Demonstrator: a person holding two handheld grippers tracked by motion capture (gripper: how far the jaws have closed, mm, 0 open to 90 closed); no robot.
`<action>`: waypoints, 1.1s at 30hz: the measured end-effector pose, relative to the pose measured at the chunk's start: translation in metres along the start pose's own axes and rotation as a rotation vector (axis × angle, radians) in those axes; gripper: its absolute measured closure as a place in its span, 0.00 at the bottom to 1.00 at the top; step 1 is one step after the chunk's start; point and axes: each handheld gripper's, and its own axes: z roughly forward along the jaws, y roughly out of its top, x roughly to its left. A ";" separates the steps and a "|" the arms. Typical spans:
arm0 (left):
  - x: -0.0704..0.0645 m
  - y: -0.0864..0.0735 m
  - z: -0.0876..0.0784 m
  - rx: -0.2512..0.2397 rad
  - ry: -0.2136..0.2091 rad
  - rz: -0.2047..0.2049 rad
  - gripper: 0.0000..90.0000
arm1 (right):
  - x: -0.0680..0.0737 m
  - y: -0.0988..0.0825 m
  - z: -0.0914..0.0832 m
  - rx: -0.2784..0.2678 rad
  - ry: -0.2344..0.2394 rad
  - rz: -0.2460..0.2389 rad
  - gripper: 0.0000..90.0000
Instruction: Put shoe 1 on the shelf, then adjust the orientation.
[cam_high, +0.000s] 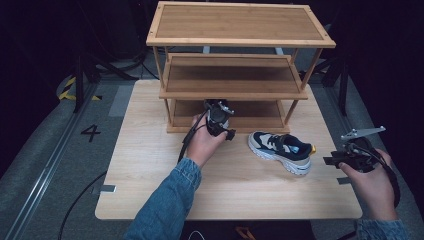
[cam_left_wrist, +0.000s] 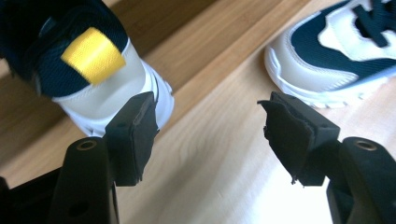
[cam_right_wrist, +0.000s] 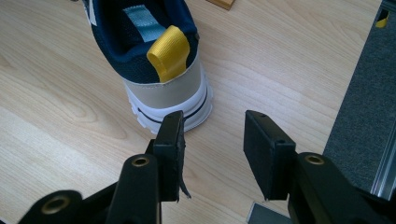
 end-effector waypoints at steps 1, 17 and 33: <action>0.000 -0.001 -0.005 -0.002 0.003 0.002 0.38 | 0.001 0.000 0.000 0.003 0.001 -0.002 0.66; 0.013 -0.046 -0.053 0.099 0.001 0.005 0.28 | 0.007 0.010 -0.006 0.000 0.063 -0.023 0.64; 0.030 -0.105 -0.055 0.291 0.004 -0.022 0.26 | 0.013 0.021 -0.008 -0.035 0.168 -0.057 0.66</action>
